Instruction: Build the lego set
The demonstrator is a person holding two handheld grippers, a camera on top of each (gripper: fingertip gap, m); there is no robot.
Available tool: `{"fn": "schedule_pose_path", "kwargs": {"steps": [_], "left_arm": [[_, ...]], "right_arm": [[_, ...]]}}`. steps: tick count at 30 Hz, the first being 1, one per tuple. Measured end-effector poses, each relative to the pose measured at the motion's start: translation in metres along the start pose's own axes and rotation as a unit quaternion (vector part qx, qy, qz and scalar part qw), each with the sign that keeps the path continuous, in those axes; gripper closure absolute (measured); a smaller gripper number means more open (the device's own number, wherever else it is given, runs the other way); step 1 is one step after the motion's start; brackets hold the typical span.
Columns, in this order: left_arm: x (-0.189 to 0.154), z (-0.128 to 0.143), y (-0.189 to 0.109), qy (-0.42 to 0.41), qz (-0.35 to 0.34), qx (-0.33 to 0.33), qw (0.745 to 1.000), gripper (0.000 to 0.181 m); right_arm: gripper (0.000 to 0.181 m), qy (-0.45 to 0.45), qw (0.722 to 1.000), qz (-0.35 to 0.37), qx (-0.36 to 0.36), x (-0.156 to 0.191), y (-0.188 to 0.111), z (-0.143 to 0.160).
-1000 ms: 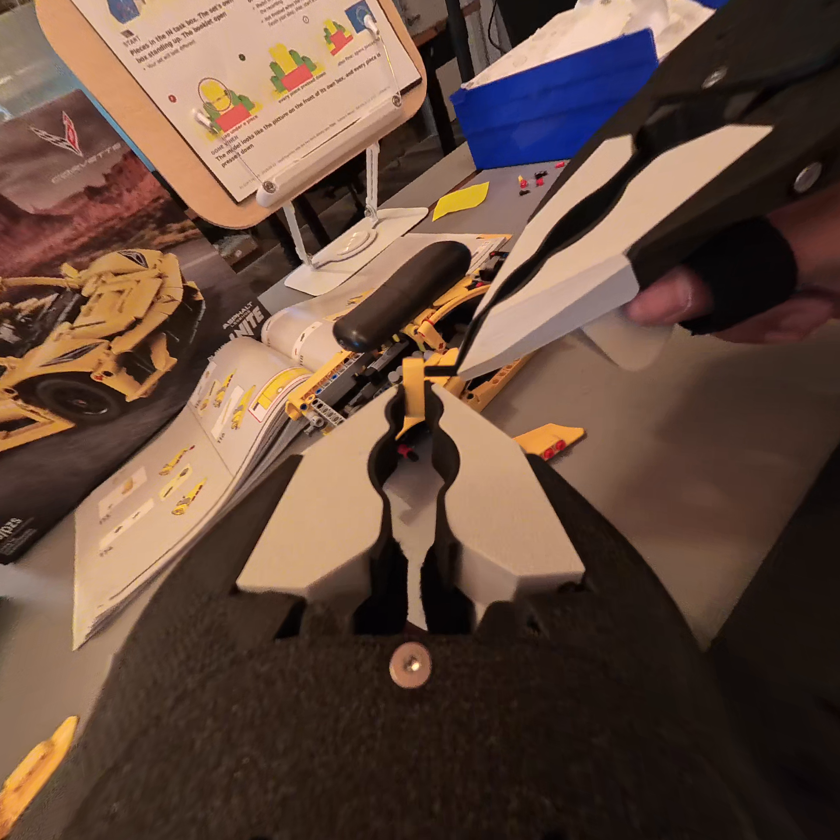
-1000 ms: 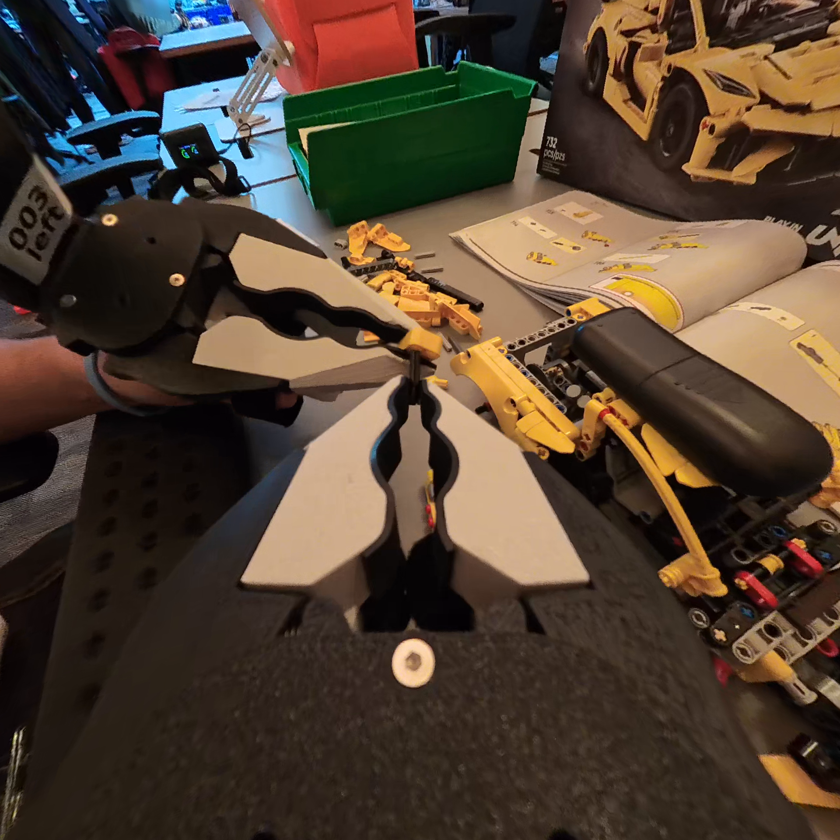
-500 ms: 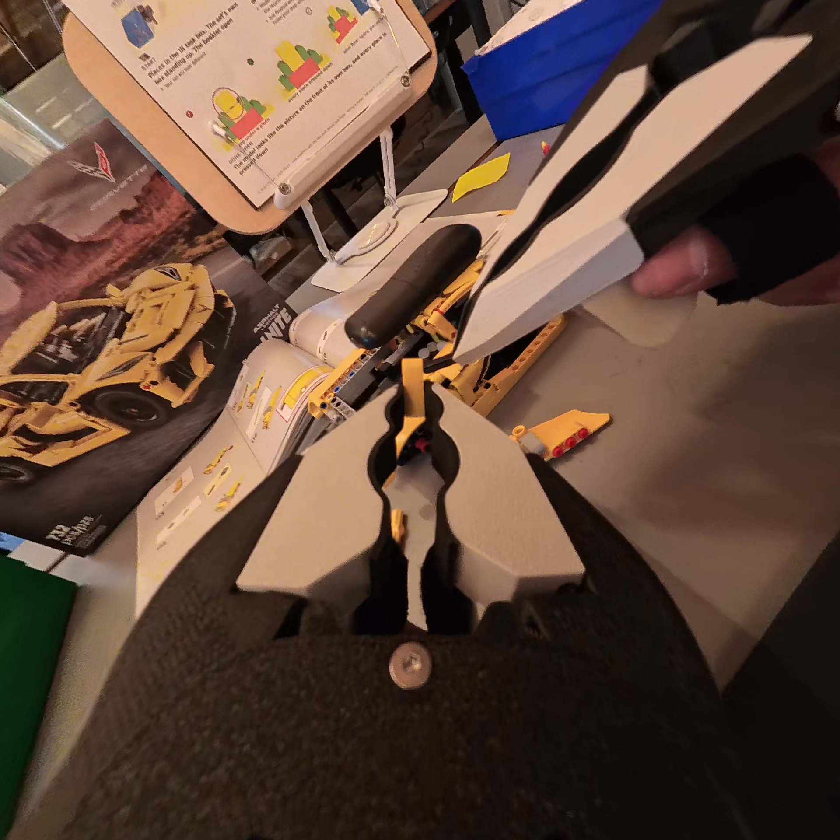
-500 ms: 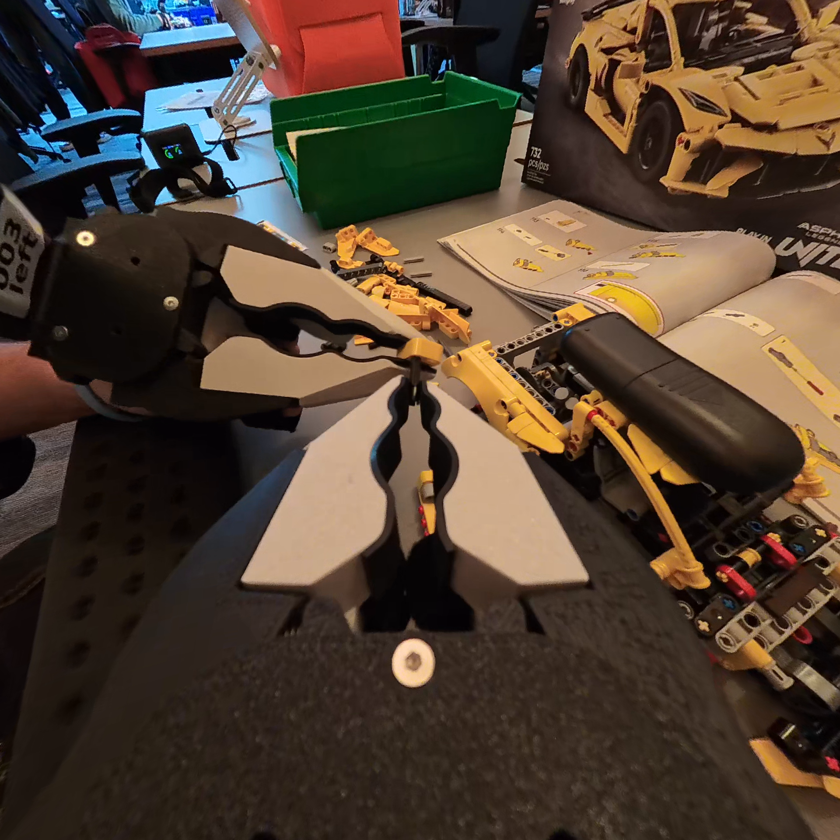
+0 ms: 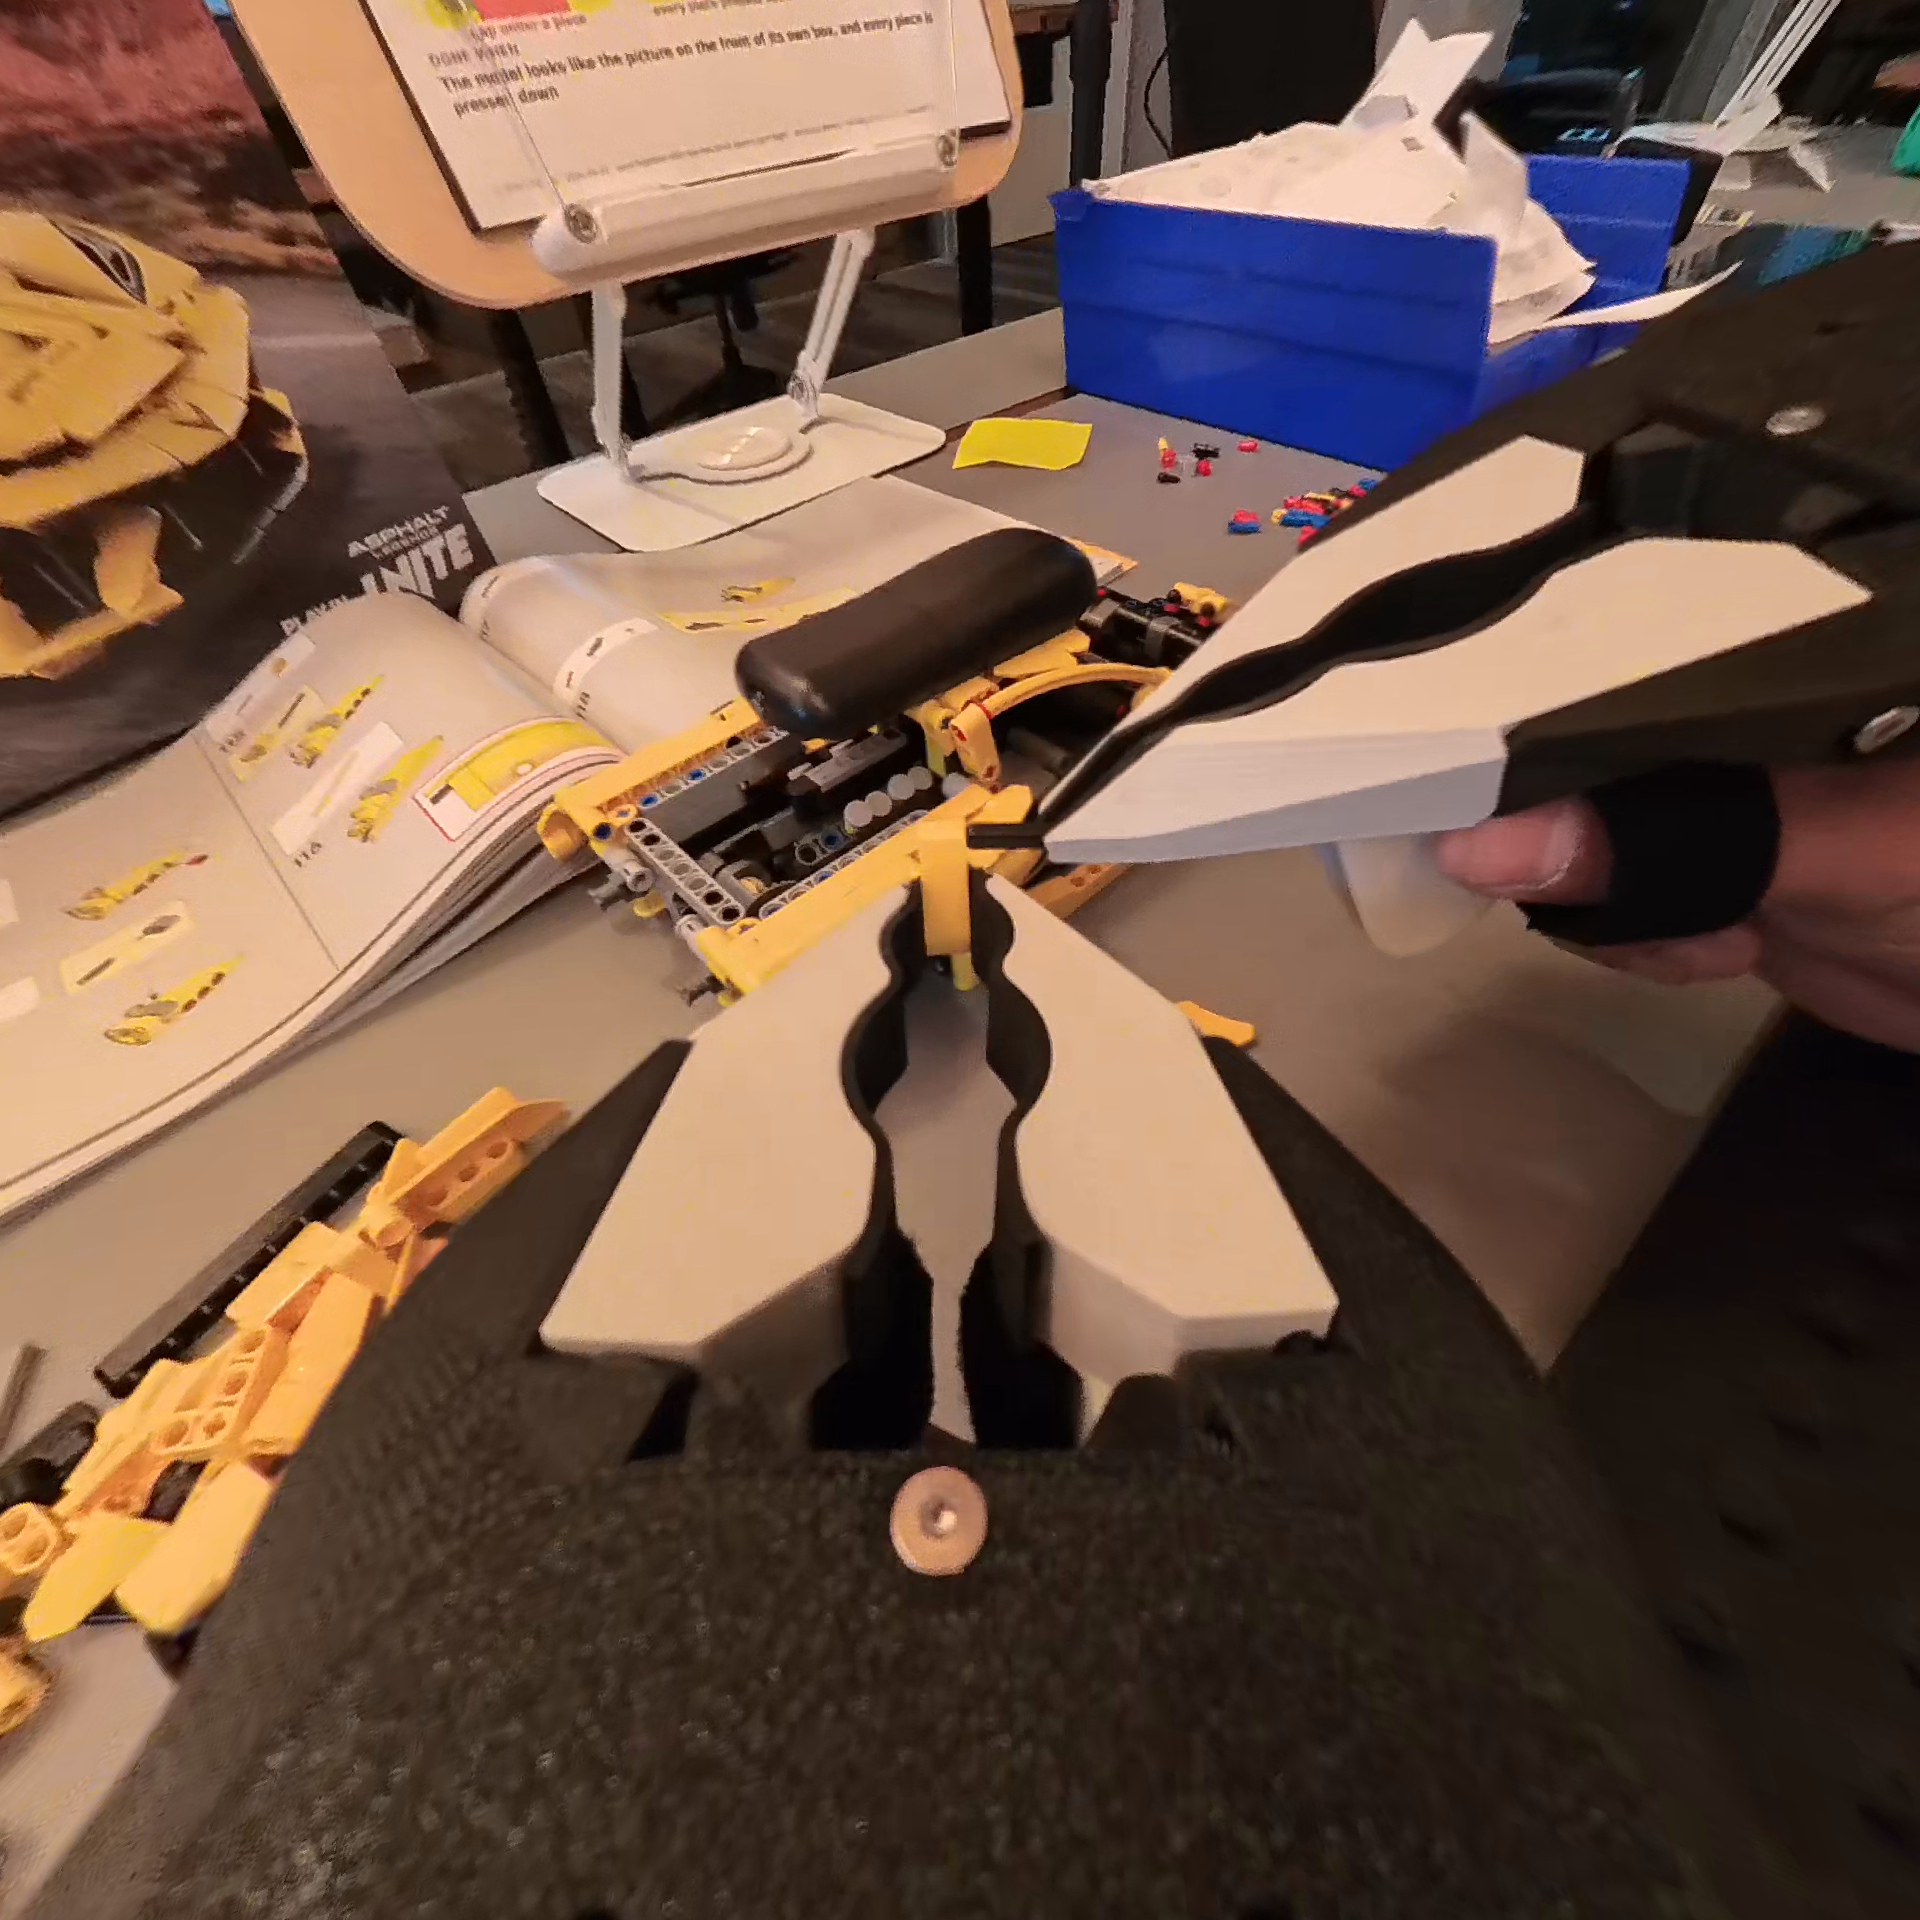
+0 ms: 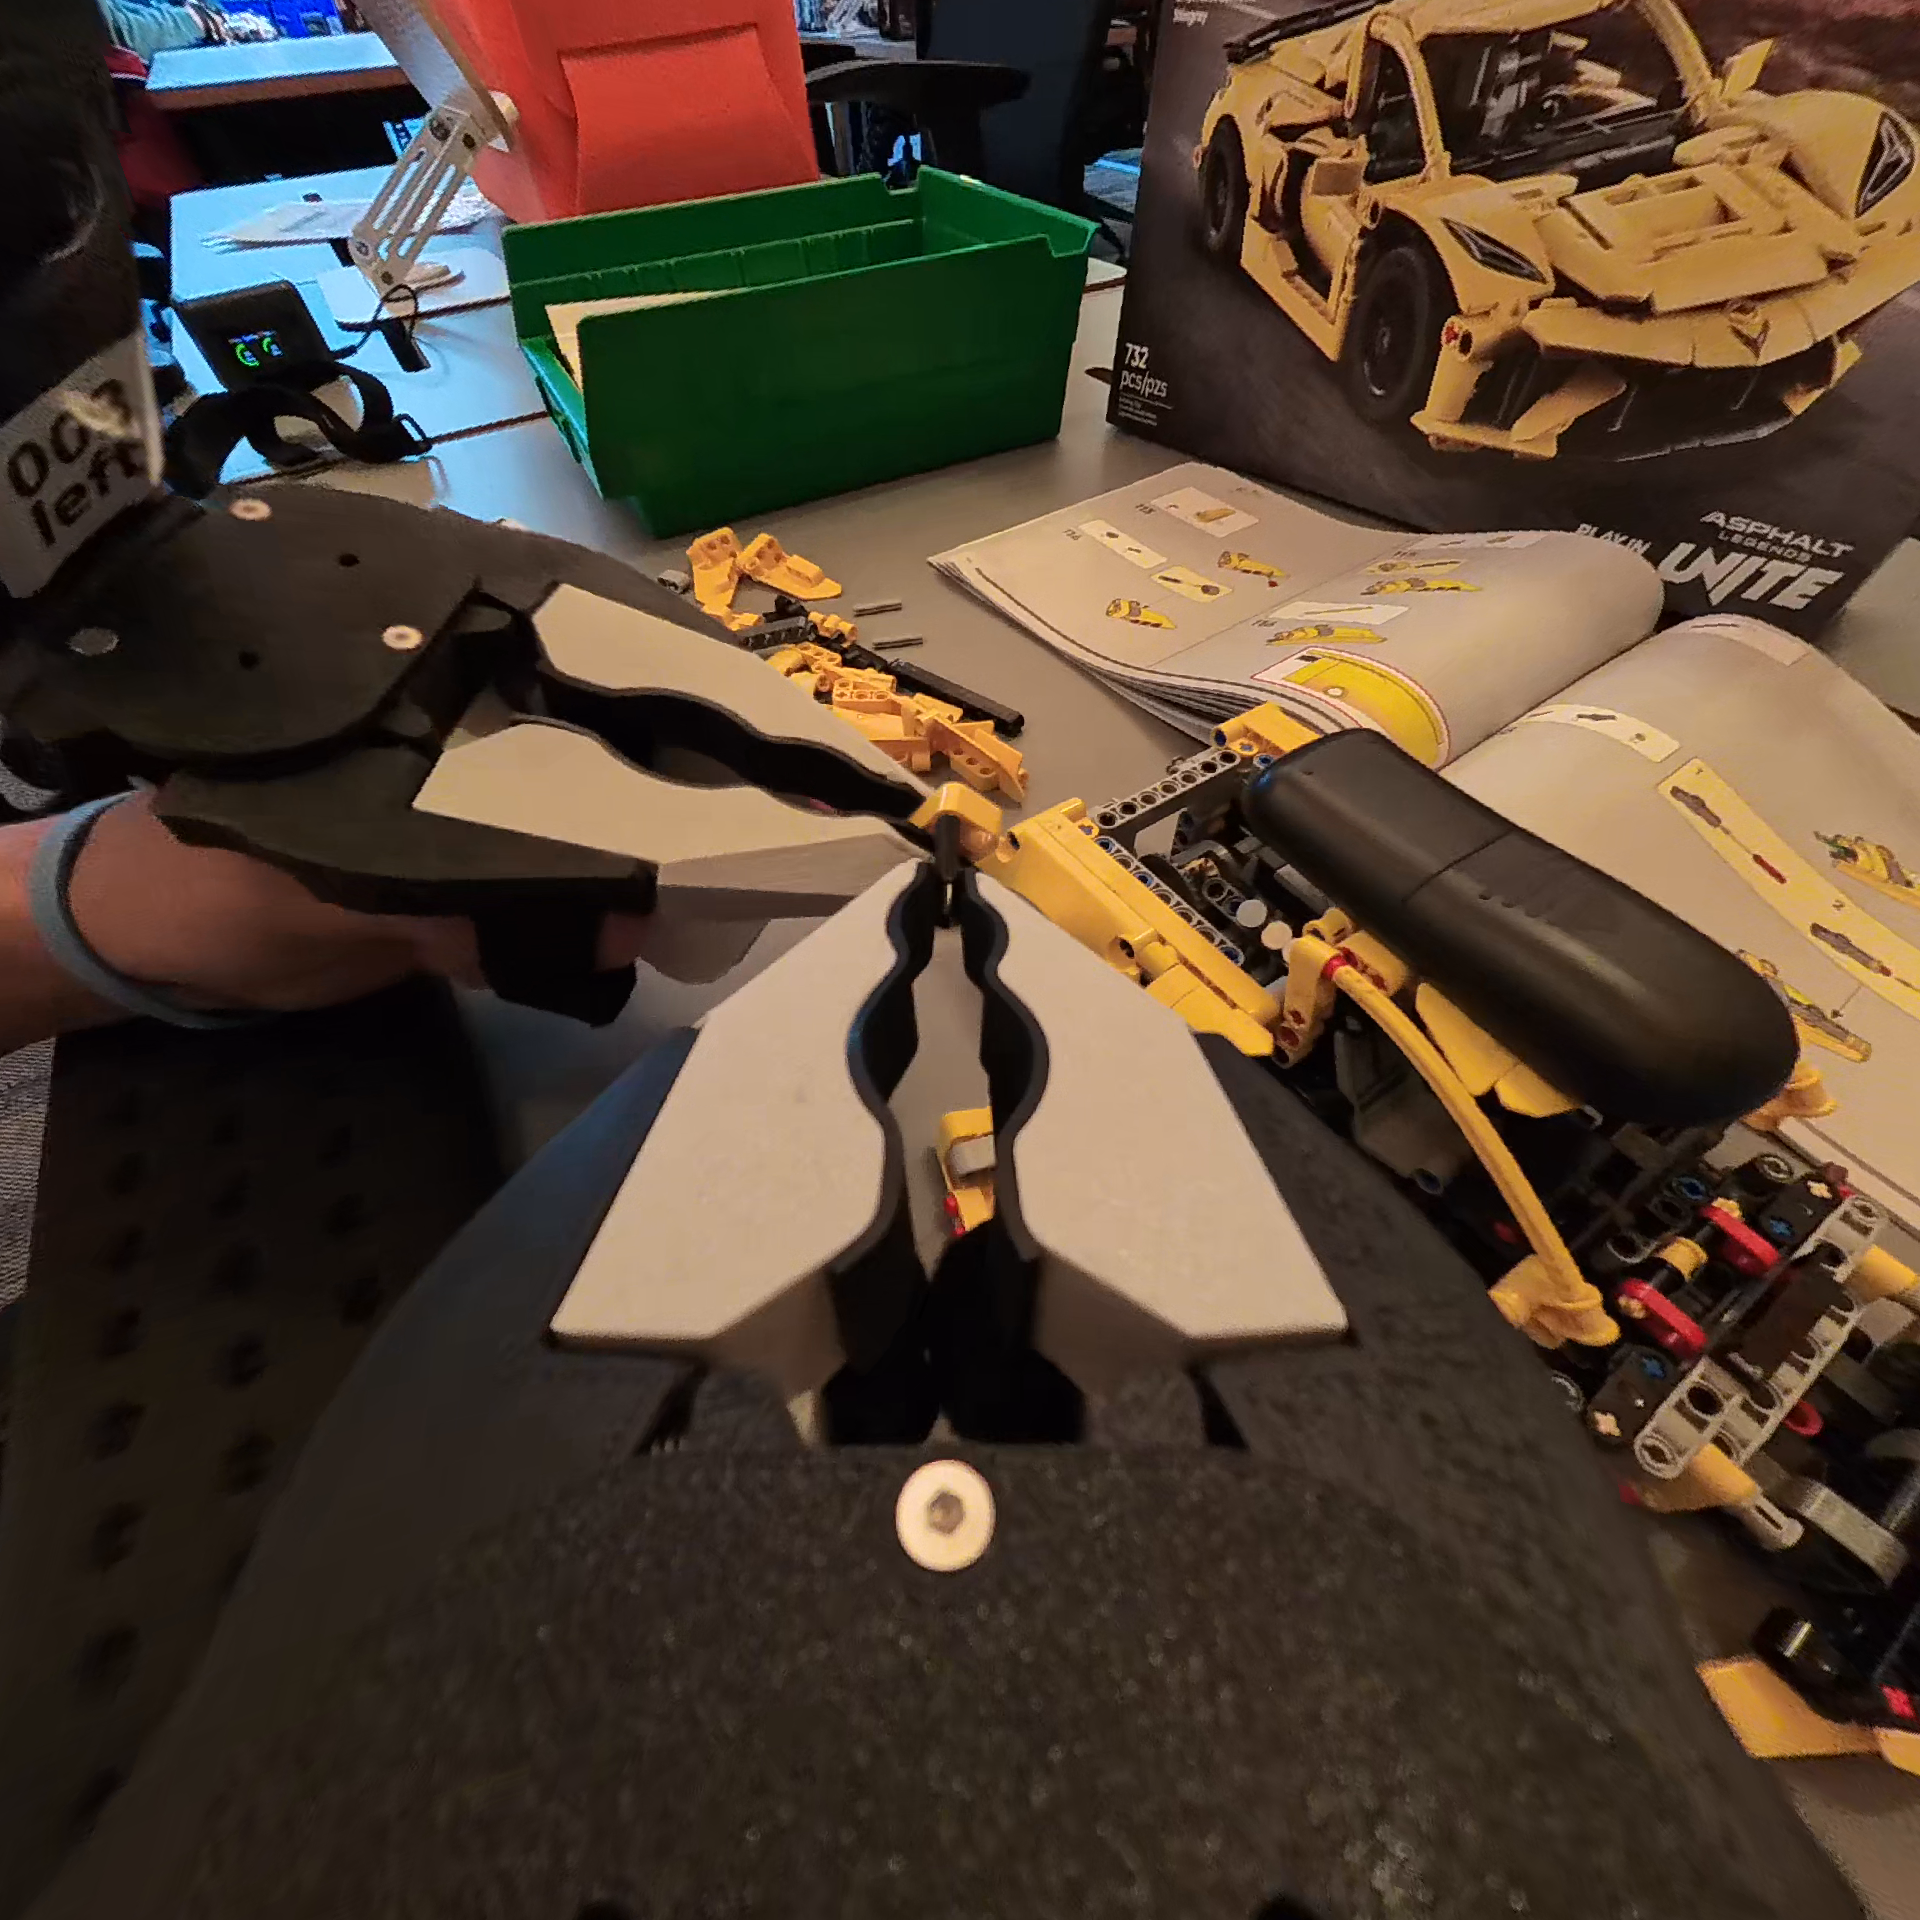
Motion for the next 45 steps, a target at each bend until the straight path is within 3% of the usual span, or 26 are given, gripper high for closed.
{"fn": "schedule_pose_path", "kwargs": {"steps": [6,12,24,30,34,38,42,45], "left_arm": [[0.001,0.004,0.001,0.024,-0.016,0.015,0.999,0.174],[0.002,0.009,0.004,0.147,-0.08,0.052,0.985,0.174],[-0.001,0.008,0.004,0.137,-0.067,0.047,0.987,0.174],[-0.002,0.007,0.004,0.259,-0.111,0.06,0.958,0.174],[0.003,0.015,0.005,0.286,-0.121,0.086,0.947,0.174],[0.001,0.016,0.005,0.26,-0.099,0.08,0.957,0.174],[-0.003,0.018,0.006,0.177,-0.048,0.068,0.981,0.174],[0.01,0.021,0.004,0.15,-0.069,0.076,0.983,0.174]], "right_arm": [[0.178,-0.019,1.0,0.019,0.015,-0.001,0.002,0.004],[0.178,-0.077,0.994,0.064,0.045,-0.004,0.004,0.011],[0.178,-0.07,0.994,0.067,0.042,-0.004,0.004,0.012],[0.179,-0.122,0.986,0.09,0.07,-0.004,0.006,0.02],[0.179,-0.09,0.992,0.064,0.056,-0.003,0.004,0.018],[0.179,-0.086,0.993,0.057,0.053,-0.003,0.004,0.018],[0.178,-0.078,0.995,0.047,0.049,-0.003,0.002,0.017],[0.178,-0.08,0.992,0.027,0.095,-0.006,-0.005,0.028]]}}
Point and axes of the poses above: each gripper's, where its closed fingertips meet, y out along the fingers, z out of its underside, x = y × z across the jaws, the point moved 1 cm from there along -y, back along the fingers, and after that the axes turned 7 degrees about y, right-handed, at the moved point
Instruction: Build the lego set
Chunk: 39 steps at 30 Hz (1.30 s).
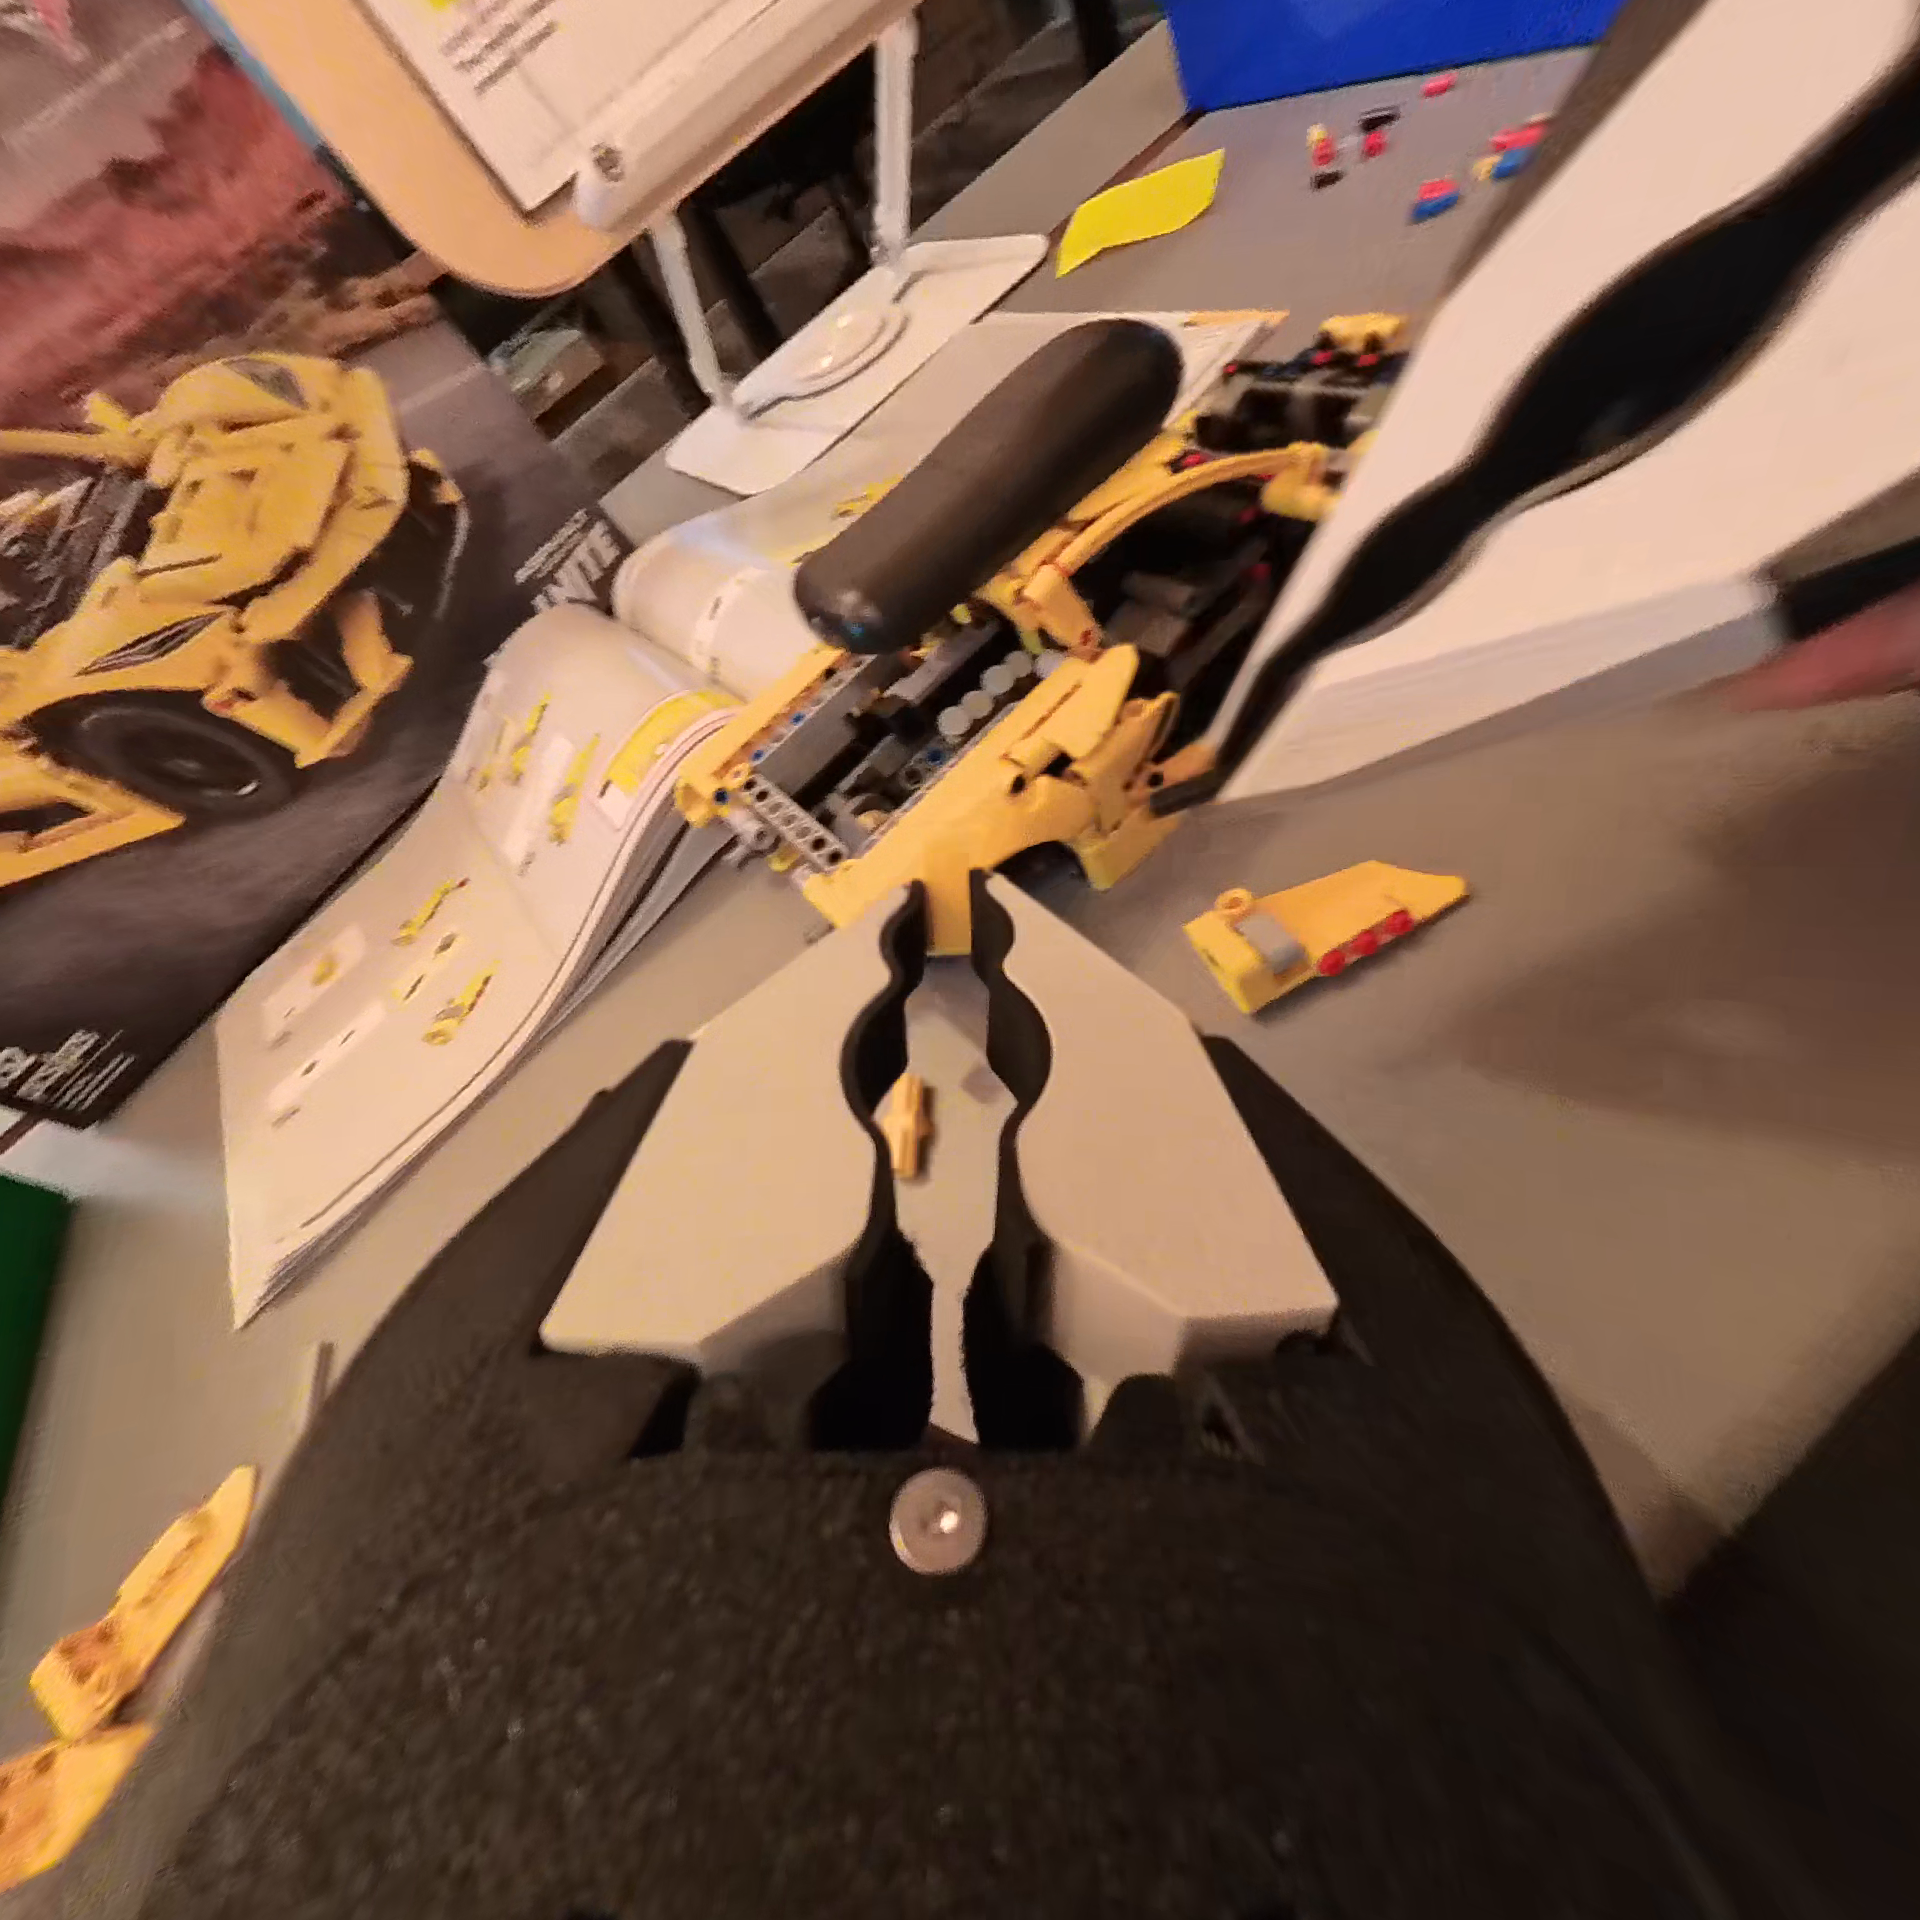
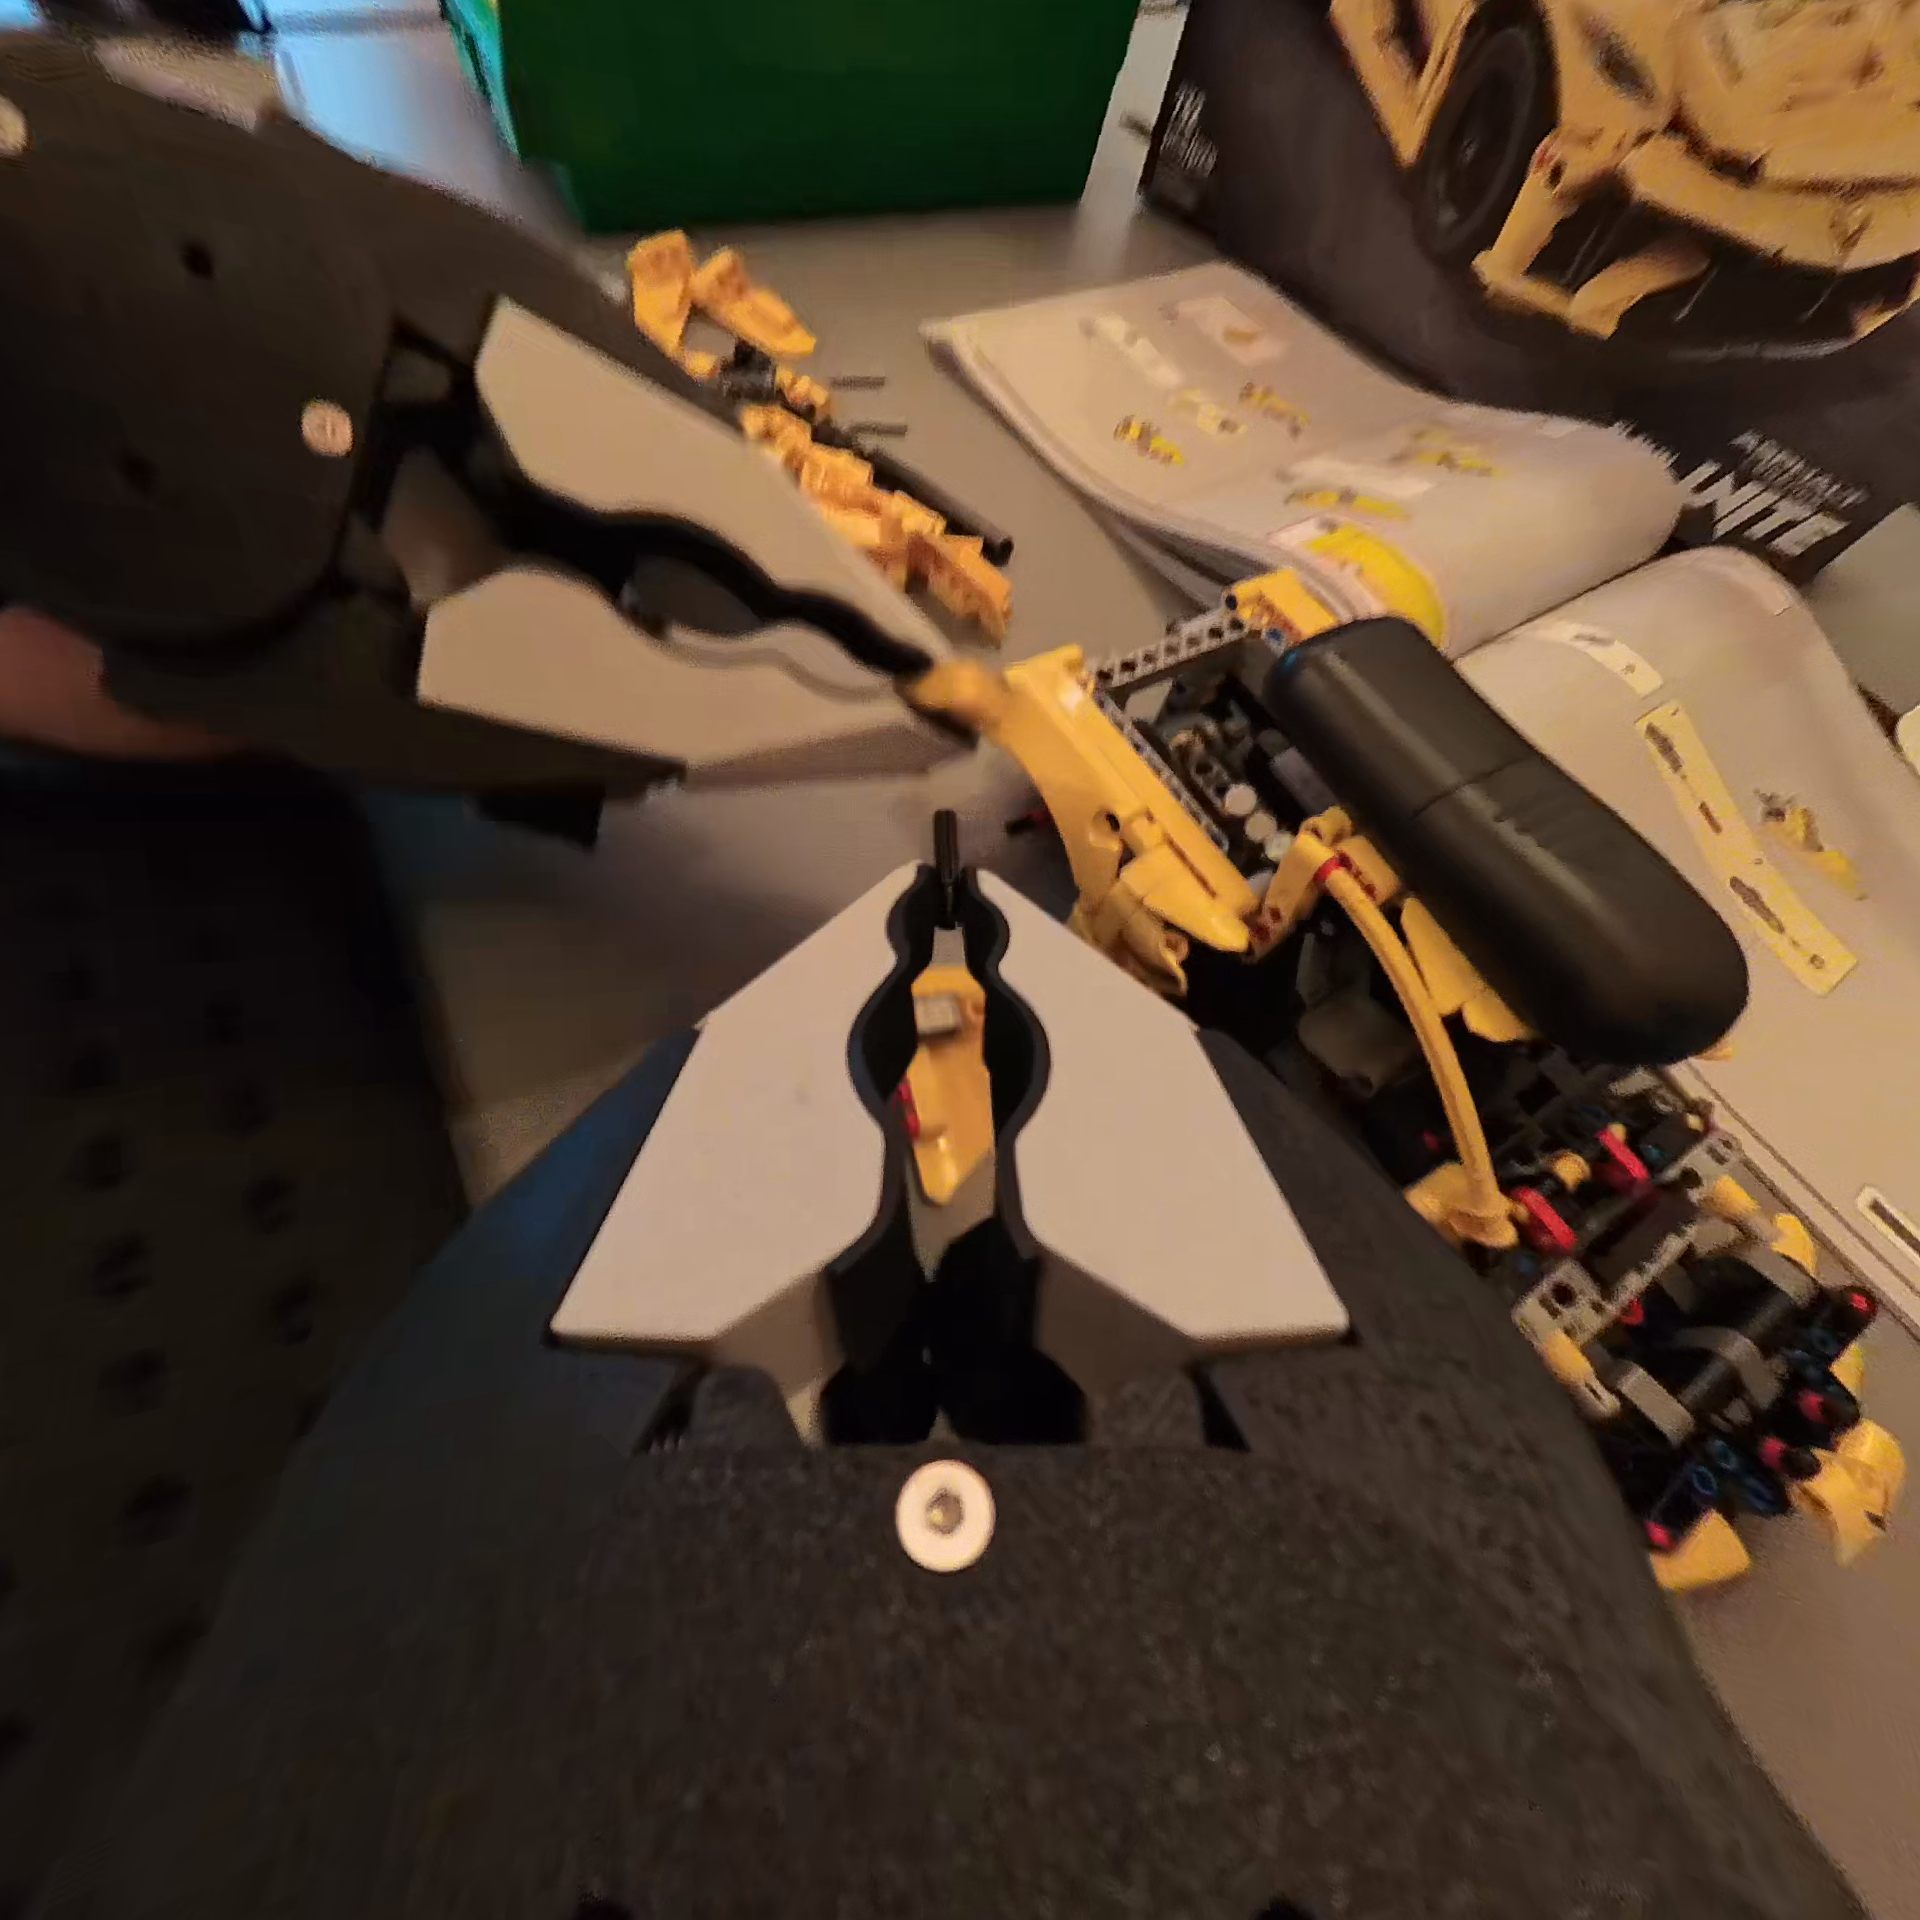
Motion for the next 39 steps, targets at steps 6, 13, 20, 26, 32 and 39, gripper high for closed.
{"fn": "schedule_pose_path", "kwargs": {"steps": [6,13,20,26,32,39], "left_arm": [[0.008,0.001,-0.002,-0.03,-0.008,-0.008,1.0,0.174],[0.005,0.0,-0.004,-0.015,-0.006,-0.009,1.0,0.174],[0.002,0.001,-0.004,-0.016,0.006,-0.008,1.0,0.174],[0.0,0.002,-0.003,-0.003,0.007,-0.005,1.0,0.174],[-0.013,-0.008,-0.004,0.011,0.034,-0.029,0.999,0.174],[-0.027,-0.028,-0.014,-0.018,0.086,-0.091,0.992,0.174]], "right_arm": [[0.178,-0.022,0.976,-0.048,0.21,-0.032,-0.049,0.059],[0.178,-0.048,0.949,-0.084,0.301,-0.044,-0.078,0.116],[0.175,-0.069,0.974,-0.087,0.197,-0.043,-0.08,0.117],[0.17,-0.041,0.982,-0.113,0.144,-0.044,-0.084,0.12],[0.177,-0.059,0.986,-0.11,0.106,-0.043,-0.075,0.116],[0.179,0.004,0.994,-0.113,0.004,-0.003,-0.062,0.024]]}}
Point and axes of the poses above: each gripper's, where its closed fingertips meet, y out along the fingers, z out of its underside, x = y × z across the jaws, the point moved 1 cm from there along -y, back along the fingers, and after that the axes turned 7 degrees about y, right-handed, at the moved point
